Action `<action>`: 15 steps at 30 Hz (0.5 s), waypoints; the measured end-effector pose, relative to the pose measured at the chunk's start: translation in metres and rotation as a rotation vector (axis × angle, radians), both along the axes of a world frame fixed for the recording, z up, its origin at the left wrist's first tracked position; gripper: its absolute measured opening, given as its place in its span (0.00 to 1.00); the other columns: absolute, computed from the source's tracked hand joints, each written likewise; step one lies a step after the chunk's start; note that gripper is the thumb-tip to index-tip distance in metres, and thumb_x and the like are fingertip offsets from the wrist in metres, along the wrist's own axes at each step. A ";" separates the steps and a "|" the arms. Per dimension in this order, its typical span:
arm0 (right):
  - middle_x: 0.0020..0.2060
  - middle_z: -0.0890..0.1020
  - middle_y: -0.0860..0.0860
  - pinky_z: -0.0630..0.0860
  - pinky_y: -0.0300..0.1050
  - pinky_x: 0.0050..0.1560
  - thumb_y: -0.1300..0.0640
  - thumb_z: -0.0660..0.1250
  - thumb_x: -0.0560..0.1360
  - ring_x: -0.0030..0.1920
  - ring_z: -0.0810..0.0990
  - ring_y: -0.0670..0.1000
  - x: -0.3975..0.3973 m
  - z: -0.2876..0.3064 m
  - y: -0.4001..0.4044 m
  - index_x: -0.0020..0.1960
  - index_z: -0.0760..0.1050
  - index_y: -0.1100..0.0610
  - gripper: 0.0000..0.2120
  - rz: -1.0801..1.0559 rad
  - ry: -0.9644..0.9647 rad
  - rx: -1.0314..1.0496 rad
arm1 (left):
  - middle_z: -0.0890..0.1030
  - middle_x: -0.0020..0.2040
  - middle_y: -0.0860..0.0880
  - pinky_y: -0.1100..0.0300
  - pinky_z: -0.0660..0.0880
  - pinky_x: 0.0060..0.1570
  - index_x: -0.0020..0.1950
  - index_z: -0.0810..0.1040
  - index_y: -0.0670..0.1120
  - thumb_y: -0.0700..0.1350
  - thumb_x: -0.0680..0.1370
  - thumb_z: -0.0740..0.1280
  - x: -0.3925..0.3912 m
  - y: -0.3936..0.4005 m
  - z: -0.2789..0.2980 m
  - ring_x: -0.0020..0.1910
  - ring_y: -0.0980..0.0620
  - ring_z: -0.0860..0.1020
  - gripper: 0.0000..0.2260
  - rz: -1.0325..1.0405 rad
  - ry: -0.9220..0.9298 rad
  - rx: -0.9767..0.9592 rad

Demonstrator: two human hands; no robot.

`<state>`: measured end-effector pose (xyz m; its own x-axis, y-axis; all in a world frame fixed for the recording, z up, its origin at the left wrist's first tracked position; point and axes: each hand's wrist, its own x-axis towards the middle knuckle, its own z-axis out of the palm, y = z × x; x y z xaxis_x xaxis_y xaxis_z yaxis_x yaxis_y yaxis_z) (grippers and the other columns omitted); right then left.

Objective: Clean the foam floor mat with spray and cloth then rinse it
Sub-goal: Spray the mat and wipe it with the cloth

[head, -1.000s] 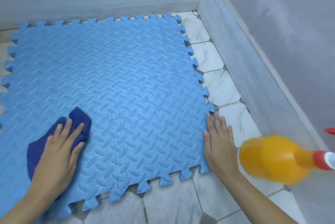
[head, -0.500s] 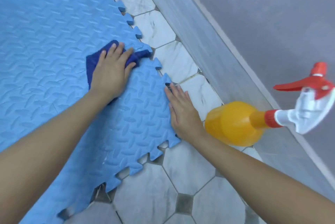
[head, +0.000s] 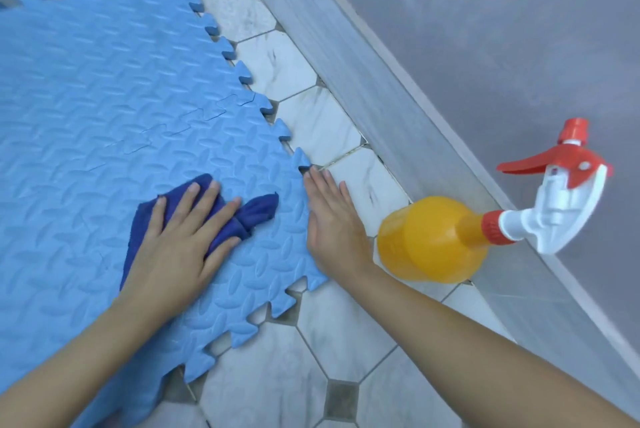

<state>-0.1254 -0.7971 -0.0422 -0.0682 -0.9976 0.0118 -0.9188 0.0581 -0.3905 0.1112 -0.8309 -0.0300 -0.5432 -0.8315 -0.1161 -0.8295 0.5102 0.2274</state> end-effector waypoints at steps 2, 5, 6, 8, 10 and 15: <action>0.76 0.65 0.55 0.50 0.50 0.78 0.61 0.46 0.76 0.77 0.59 0.52 0.000 0.000 0.000 0.76 0.62 0.61 0.28 0.003 0.007 0.010 | 0.59 0.77 0.48 0.39 0.47 0.71 0.76 0.60 0.55 0.62 0.79 0.46 -0.005 -0.032 0.001 0.77 0.44 0.53 0.27 0.185 0.008 -0.005; 0.76 0.63 0.54 0.46 0.47 0.78 0.59 0.43 0.77 0.78 0.57 0.51 0.000 0.003 0.001 0.77 0.60 0.61 0.29 0.005 0.017 0.036 | 0.56 0.78 0.47 0.32 0.44 0.69 0.76 0.57 0.57 0.64 0.80 0.47 -0.004 -0.061 0.004 0.77 0.42 0.49 0.26 0.339 -0.006 -0.007; 0.77 0.62 0.54 0.46 0.46 0.78 0.59 0.43 0.77 0.78 0.56 0.51 0.000 0.004 0.001 0.77 0.59 0.60 0.29 0.008 0.021 0.044 | 0.55 0.78 0.47 0.29 0.43 0.67 0.76 0.57 0.57 0.64 0.80 0.48 -0.001 -0.064 0.005 0.77 0.41 0.48 0.26 0.372 -0.019 -0.008; 0.77 0.61 0.53 0.45 0.47 0.78 0.60 0.43 0.77 0.78 0.55 0.51 0.000 0.007 0.000 0.78 0.58 0.60 0.29 0.015 0.029 0.058 | 0.54 0.78 0.48 0.27 0.41 0.65 0.76 0.55 0.59 0.66 0.78 0.49 0.003 -0.061 0.008 0.77 0.38 0.47 0.27 0.430 -0.025 0.005; 0.78 0.58 0.53 0.46 0.50 0.78 0.63 0.47 0.79 0.79 0.53 0.52 0.000 0.011 -0.001 0.78 0.56 0.59 0.27 0.027 0.028 0.090 | 0.52 0.79 0.48 0.29 0.41 0.66 0.77 0.52 0.59 0.67 0.78 0.46 0.004 -0.045 0.008 0.77 0.38 0.46 0.29 0.405 -0.007 0.035; 0.80 0.51 0.50 0.45 0.50 0.78 0.65 0.50 0.81 0.79 0.45 0.54 -0.001 0.019 -0.003 0.80 0.48 0.57 0.28 0.041 0.050 0.219 | 0.59 0.77 0.46 0.41 0.53 0.72 0.78 0.56 0.53 0.62 0.79 0.47 0.003 0.022 0.006 0.76 0.41 0.57 0.28 -0.017 0.002 0.002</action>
<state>-0.1267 -0.7999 -0.0228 -0.0324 -0.9786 -0.2033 -0.9401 0.0989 -0.3263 0.1138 -0.8091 -0.0245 -0.5578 -0.8218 -0.1163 -0.8201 0.5241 0.2297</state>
